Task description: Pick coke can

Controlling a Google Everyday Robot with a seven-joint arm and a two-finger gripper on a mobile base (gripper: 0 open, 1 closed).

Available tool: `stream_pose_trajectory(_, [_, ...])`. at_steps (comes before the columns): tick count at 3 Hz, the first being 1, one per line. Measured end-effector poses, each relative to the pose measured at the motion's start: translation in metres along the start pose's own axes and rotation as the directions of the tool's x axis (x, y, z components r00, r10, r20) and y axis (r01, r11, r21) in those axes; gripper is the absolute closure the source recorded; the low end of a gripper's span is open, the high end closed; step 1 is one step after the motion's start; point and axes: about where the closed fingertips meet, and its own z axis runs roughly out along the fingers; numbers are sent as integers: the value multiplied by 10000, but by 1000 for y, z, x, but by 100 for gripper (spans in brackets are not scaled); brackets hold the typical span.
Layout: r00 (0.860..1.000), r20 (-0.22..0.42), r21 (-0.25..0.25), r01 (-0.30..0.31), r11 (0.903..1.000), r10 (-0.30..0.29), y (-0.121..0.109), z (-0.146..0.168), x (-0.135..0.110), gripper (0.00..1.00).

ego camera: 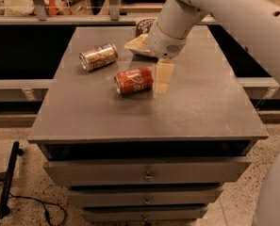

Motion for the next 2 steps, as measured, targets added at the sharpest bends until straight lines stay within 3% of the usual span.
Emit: stream_pose_trajectory(2, [9963,-849,-489,-191,9986,149,13,23,-23,0])
